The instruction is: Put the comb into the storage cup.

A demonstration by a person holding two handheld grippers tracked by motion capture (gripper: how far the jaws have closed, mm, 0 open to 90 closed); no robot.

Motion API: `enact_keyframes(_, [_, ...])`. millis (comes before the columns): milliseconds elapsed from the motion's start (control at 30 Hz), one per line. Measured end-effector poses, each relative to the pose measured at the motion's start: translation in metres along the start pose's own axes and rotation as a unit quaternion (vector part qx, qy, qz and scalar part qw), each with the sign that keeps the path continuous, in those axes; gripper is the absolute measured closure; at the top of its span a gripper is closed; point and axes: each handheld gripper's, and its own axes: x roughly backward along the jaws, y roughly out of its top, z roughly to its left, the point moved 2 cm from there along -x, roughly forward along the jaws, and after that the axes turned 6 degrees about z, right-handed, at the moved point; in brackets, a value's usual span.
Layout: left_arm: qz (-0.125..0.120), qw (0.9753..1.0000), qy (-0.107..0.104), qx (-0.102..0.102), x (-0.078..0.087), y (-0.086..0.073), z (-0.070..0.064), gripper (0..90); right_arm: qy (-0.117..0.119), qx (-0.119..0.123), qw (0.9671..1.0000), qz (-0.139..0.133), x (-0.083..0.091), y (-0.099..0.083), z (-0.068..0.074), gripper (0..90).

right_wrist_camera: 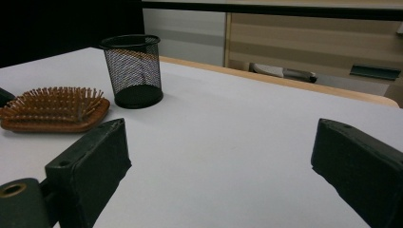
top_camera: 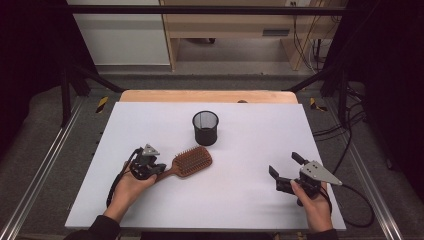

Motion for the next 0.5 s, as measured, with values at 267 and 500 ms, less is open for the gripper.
enact_keyframes(267, [0.014, 0.9998, -0.007, -0.014, 0.001, -0.002, -0.01, 90.0, 0.003, 0.003, 1.0, 0.001, 0.0, 0.0, 0.0, 5.4])
enact_keyframes(500, [0.029, 0.9992, -0.014, -0.022, 0.0, -0.003, -0.019, 90.0, 0.006, 0.005, 1.0, 0.002, 0.0, 0.0, 0.001, 5.4])
